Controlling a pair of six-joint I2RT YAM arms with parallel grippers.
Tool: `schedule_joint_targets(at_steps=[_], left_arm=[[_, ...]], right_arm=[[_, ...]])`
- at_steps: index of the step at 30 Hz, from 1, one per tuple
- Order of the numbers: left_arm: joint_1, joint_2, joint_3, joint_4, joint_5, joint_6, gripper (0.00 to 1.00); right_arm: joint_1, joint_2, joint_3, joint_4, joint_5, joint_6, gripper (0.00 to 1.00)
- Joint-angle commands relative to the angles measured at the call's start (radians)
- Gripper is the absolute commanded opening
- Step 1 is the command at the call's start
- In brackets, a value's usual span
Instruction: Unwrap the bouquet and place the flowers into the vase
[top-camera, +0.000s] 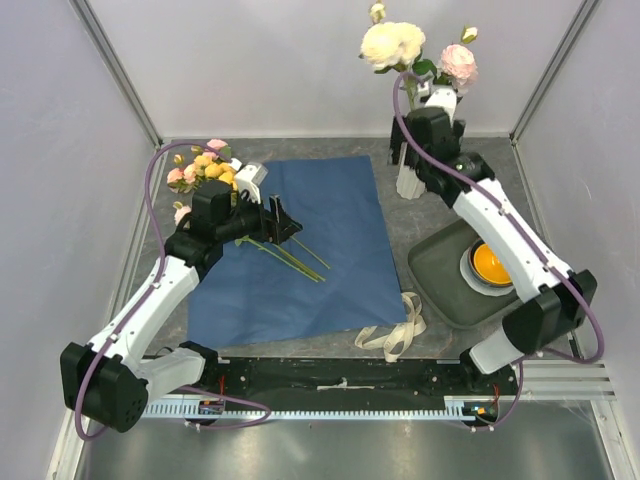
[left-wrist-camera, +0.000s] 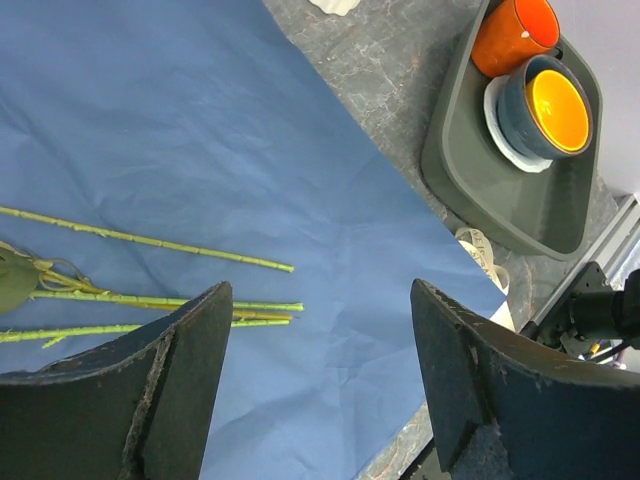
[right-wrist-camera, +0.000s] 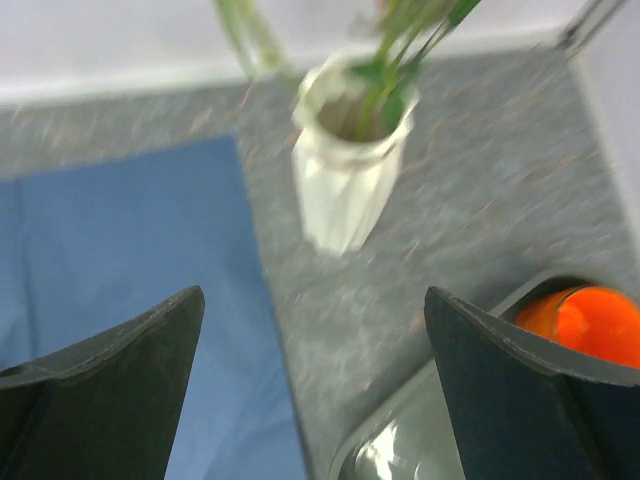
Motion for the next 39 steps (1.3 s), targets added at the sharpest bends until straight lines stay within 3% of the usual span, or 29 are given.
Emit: schedule_joint_targets(at_steps=[1, 8, 15, 23, 29, 39], left_arm=[[-0.003, 0.003, 0.028, 0.008, -0.052, -0.007, 0.79], [0.002, -0.013, -0.073, 0.076, -0.174, -0.244, 0.73], [0.068, -0.027, -0.222, 0.082, -0.365, -0.524, 0.63], [0.230, -0.024, -0.383, 0.192, -0.445, -0.814, 0.56], [0.328, 0.091, -0.444, 0.375, -0.452, -0.884, 0.51], [0.335, 0.312, -0.427, 0.590, -0.351, -0.929, 0.49]], right_arm=[[0.090, -0.107, -0.221, 0.005, -0.221, 0.109, 0.98], [0.289, -0.238, -0.571, 0.125, -0.364, 0.132, 0.98], [0.311, -0.419, -0.821, 0.258, -0.448, 0.181, 0.98], [0.311, -0.508, -0.866, 0.340, -0.417, 0.212, 0.98], [0.310, -0.546, -0.869, 0.334, -0.416, 0.166, 0.98], [0.310, -0.546, -0.859, 0.317, -0.384, 0.118, 0.98]])
